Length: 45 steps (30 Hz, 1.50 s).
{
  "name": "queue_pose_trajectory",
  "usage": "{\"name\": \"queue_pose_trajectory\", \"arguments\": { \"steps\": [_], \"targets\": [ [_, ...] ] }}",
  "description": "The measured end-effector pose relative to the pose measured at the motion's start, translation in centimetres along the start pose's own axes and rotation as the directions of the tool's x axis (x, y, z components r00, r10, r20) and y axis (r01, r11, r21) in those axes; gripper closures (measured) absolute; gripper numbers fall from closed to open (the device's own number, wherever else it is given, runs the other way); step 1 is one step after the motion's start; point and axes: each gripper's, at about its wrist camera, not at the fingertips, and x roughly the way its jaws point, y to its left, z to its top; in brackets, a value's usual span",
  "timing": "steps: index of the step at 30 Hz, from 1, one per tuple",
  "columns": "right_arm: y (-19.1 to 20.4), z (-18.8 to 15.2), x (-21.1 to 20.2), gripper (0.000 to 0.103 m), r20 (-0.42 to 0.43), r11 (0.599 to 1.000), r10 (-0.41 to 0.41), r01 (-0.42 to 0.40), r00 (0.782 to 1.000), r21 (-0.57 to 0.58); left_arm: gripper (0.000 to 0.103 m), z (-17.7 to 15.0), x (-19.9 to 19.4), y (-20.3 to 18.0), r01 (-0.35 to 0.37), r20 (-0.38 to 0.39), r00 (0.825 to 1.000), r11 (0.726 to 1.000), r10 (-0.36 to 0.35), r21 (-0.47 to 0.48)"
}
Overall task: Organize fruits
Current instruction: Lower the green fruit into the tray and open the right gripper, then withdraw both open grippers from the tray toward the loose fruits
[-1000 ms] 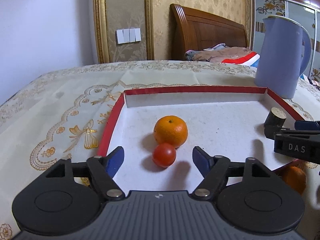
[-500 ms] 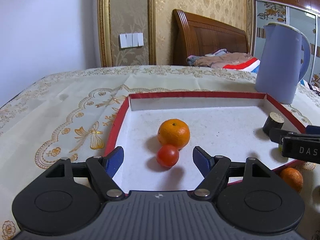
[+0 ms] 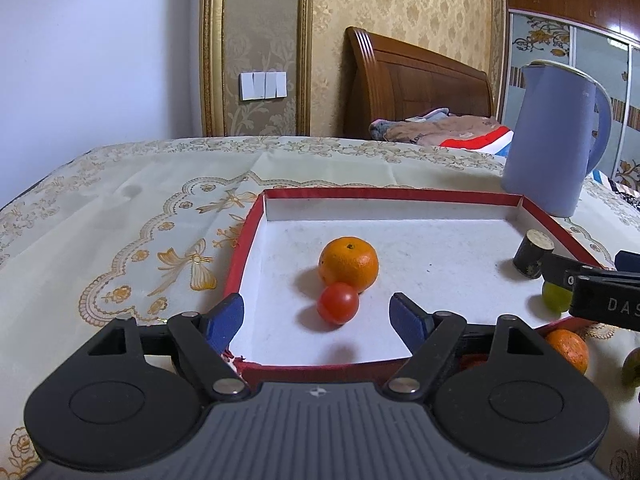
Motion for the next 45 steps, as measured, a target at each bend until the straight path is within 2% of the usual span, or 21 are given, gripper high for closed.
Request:
{"name": "queue_pose_trajectory", "arguments": {
  "steps": [10, 13, 18, 21, 26, 29, 33, 37, 40, 45],
  "targets": [
    [-1.1, -0.2, -1.3, 0.0, -0.003, 0.998, 0.028, -0.027, 1.0, 0.062, 0.023, -1.1, -2.1, 0.1, 0.021, 0.031, 0.999, 0.999, -0.022, 0.031],
    [-1.6, -0.6, -2.2, 0.0, 0.014, 0.996, 0.034, -0.035, 0.999, 0.079, 0.016, -1.2, -2.5, 0.2, 0.033, 0.035, 0.999, 0.999, -0.034, 0.021],
    [-1.8, -0.6, -2.5, 0.0, 0.014, 0.995, 0.041, -0.042, 0.999, 0.092, 0.016, -1.3, -2.7, 0.4, 0.033, 0.033, 0.999, 0.999, -0.034, 0.013],
    [-2.0, -0.7, -2.6, 0.0, 0.013, 0.994, 0.038, -0.04, 0.999, 0.102, 0.016, -1.8, -3.3, 0.3, 0.03, 0.038, 0.999, 0.999, -0.032, 0.043],
    [-3.1, -1.2, -3.7, 0.0, 0.013, 0.985, 0.071, -0.072, 0.997, 0.158, 0.016, -3.5, -5.2, 0.5, 0.068, 0.04, 0.997, 0.991, -0.072, 0.111],
    [-3.3, -1.4, -4.1, 0.0, 0.023, 0.983, 0.068, -0.071, 0.997, 0.167, 0.016, -3.8, -6.0, 2.1, 0.131, 0.043, 0.99, 0.991, -0.132, 0.03],
    [-3.2, -1.5, -3.9, 0.0, 0.011, 0.985, 0.068, -0.068, 0.998, 0.161, 0.016, -3.8, -5.5, 3.3, 0.152, -0.005, 0.988, 0.988, -0.152, -0.036],
    [-3.4, -1.4, -4.0, 0.0, 0.014, 0.983, 0.07, -0.071, 0.997, 0.169, 0.016, -4.1, -6.6, 3.5, 0.14, 0.016, 0.99, 0.989, -0.139, -0.039],
    [-3.4, -1.4, -3.8, 0.0, 0.005, 0.983, 0.072, -0.072, 0.997, 0.17, 0.016, -4.7, -8.0, 3.9, 0.179, 0.024, 0.984, 0.983, -0.178, -0.048],
    [-3.3, -1.5, -3.8, 0.0, 0.005, 0.983, 0.071, -0.071, 0.997, 0.167, 0.016, -6.1, -9.4, 3.0, 0.185, 0.002, 0.983, 0.983, -0.185, -0.016]
  ]
}}
